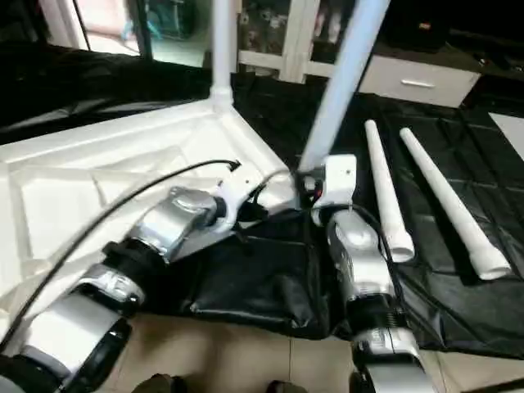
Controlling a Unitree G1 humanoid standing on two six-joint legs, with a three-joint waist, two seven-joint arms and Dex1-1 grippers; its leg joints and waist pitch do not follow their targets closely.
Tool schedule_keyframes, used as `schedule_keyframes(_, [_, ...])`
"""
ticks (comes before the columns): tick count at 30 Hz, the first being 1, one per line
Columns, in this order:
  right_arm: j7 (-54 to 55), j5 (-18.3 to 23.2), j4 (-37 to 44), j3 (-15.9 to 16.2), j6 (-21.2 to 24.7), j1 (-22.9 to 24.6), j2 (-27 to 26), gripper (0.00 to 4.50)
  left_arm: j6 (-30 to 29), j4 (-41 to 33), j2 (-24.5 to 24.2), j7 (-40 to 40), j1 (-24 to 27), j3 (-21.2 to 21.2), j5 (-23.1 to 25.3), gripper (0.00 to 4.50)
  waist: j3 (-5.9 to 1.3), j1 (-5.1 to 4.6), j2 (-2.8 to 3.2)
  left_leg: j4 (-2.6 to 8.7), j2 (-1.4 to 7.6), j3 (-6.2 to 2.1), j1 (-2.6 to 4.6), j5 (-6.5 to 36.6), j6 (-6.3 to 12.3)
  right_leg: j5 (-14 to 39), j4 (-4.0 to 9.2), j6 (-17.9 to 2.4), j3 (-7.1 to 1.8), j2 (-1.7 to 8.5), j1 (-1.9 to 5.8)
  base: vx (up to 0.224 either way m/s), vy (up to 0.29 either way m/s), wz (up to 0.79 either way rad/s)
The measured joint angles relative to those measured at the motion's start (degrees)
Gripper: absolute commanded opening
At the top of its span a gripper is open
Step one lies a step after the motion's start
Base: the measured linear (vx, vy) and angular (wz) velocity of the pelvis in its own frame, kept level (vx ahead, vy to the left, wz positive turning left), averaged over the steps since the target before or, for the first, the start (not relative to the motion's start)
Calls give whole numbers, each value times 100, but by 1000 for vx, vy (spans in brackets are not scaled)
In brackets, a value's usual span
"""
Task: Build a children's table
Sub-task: Rotate leg to tighten
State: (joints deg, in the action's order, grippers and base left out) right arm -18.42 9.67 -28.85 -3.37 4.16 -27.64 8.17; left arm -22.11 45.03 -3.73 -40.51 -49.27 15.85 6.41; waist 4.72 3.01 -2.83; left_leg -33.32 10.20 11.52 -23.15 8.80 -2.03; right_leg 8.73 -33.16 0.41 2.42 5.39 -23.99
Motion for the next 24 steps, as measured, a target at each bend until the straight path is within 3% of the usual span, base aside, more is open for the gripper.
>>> schedule_keyframes(2, [-333,131,246,131,169,131,126,307,110,-55,-160,-74,26,18,6,0,3,-41,-4,7,3,0,-1,0,0,-12,0,-18,5,-2,-7,0,0,0])
schedule_keyframes(5, [-751,271,604,180,457,258,446,333,207,-304,-327,-306,165,91,17,0,3,-26,-3,14,3,3,0,0,0,-22,0,-33,5,-2,-6,0,0,0])
schedule_keyframes(10, [-1974,638,1342,126,864,536,1491,342,819,-976,-917,-1506,663,292,-47,0,-5,60,11,35,8,9,14,8,14,-3,-1,-7,11,-2,-2,0,0,0])
schedule_keyframes(12, [-2357,679,1486,154,910,641,1604,342,976,-1082,-1086,-1819,751,315,-62,0,-6,70,14,35,15,9,14,7,12,-3,-8,-6,16,-5,-2,0,0,0])
schedule_keyframes(16, [-3452,843,1894,386,1099,1104,2424,342,1111,-1357,-1211,-2353,915,534,-159,0,-5,207,24,16,14,26,17,8,12,-3,-6,-7,2,2,12,0,0,0])
schedule_keyframes(24, [-4211,1081,2138,399,1299,1237,2678,342,1156,-1383,-1251,-2530,977,529,-162,0,-5,197,25,-9,14,29,19,8,12,-9,-10,-14,-7,2,11,0,0,0])
